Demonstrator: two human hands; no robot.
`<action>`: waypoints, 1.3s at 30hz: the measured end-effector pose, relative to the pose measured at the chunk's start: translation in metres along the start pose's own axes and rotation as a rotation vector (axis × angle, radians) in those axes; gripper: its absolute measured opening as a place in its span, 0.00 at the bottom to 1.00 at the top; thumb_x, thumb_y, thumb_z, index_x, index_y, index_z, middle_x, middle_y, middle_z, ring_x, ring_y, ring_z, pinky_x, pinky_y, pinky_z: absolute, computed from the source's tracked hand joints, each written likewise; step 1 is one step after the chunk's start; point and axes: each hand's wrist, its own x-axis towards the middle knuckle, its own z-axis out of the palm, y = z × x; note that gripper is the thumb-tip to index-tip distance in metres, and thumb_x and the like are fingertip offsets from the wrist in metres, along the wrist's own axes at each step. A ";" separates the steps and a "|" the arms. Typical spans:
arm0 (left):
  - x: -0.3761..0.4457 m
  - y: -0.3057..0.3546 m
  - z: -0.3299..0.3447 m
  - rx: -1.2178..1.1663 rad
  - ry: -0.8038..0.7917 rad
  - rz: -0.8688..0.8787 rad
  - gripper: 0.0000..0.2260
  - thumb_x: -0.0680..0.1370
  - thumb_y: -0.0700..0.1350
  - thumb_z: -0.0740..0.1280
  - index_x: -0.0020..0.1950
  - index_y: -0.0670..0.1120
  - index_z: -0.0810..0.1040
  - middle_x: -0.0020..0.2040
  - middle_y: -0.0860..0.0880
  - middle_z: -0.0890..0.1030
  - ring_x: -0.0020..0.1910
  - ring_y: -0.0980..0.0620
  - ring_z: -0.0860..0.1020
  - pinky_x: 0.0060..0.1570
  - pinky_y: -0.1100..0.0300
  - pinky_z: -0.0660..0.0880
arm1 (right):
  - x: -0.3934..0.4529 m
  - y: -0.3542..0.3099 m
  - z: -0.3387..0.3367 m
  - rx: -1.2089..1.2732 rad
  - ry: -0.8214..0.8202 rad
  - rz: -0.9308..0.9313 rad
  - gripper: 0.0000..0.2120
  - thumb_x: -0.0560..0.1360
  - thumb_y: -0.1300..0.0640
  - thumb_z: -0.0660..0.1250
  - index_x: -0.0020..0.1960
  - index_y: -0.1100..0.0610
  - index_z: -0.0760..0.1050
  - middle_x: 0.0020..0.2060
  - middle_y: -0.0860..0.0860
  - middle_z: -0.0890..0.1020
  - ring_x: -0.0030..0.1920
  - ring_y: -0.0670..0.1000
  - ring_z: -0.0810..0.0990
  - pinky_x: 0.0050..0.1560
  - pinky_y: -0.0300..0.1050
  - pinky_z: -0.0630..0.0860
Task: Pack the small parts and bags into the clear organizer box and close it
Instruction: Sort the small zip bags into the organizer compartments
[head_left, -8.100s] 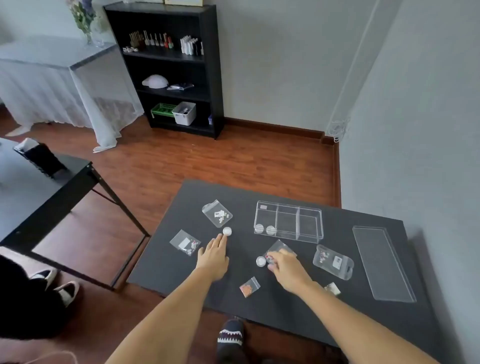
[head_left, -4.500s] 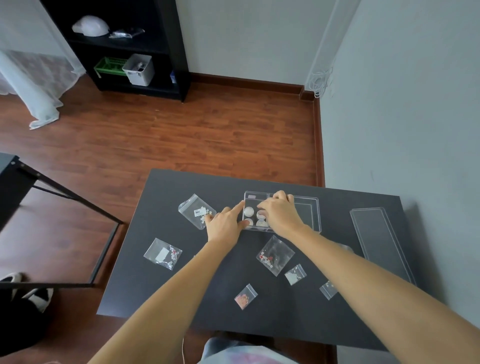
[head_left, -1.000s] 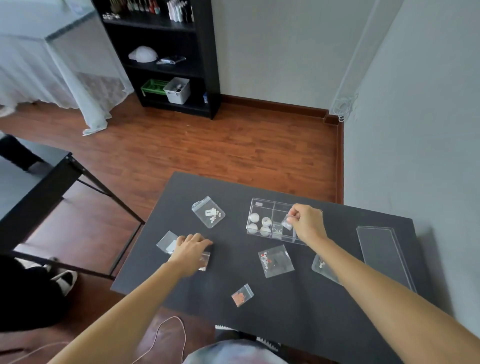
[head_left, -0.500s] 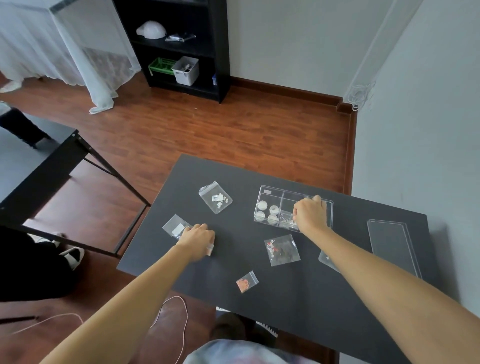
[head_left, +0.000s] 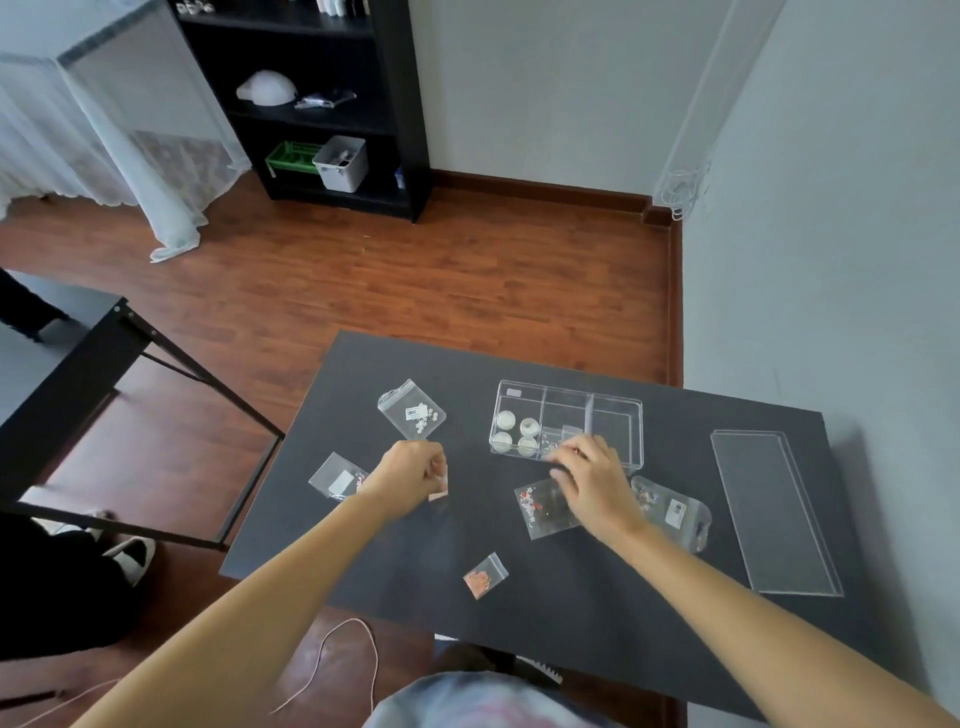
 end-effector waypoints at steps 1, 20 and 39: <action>0.004 0.010 -0.004 -0.053 0.035 0.034 0.05 0.72 0.36 0.68 0.40 0.46 0.78 0.43 0.47 0.82 0.40 0.48 0.78 0.46 0.53 0.78 | -0.012 -0.003 0.003 0.027 -0.041 -0.040 0.06 0.74 0.61 0.70 0.50 0.58 0.81 0.46 0.52 0.80 0.50 0.54 0.77 0.56 0.51 0.75; 0.105 0.141 0.025 0.012 -0.097 0.279 0.08 0.76 0.34 0.66 0.46 0.44 0.82 0.46 0.48 0.84 0.44 0.51 0.79 0.49 0.59 0.77 | -0.057 -0.050 0.053 -0.072 -0.467 0.031 0.10 0.74 0.56 0.70 0.53 0.56 0.76 0.55 0.55 0.74 0.58 0.58 0.68 0.61 0.52 0.62; 0.113 0.134 0.050 0.813 0.023 0.443 0.13 0.70 0.32 0.66 0.46 0.48 0.83 0.47 0.49 0.80 0.54 0.45 0.71 0.55 0.53 0.64 | -0.066 -0.057 0.062 -0.032 -0.497 0.043 0.15 0.67 0.60 0.71 0.53 0.57 0.73 0.50 0.56 0.80 0.55 0.58 0.72 0.55 0.51 0.65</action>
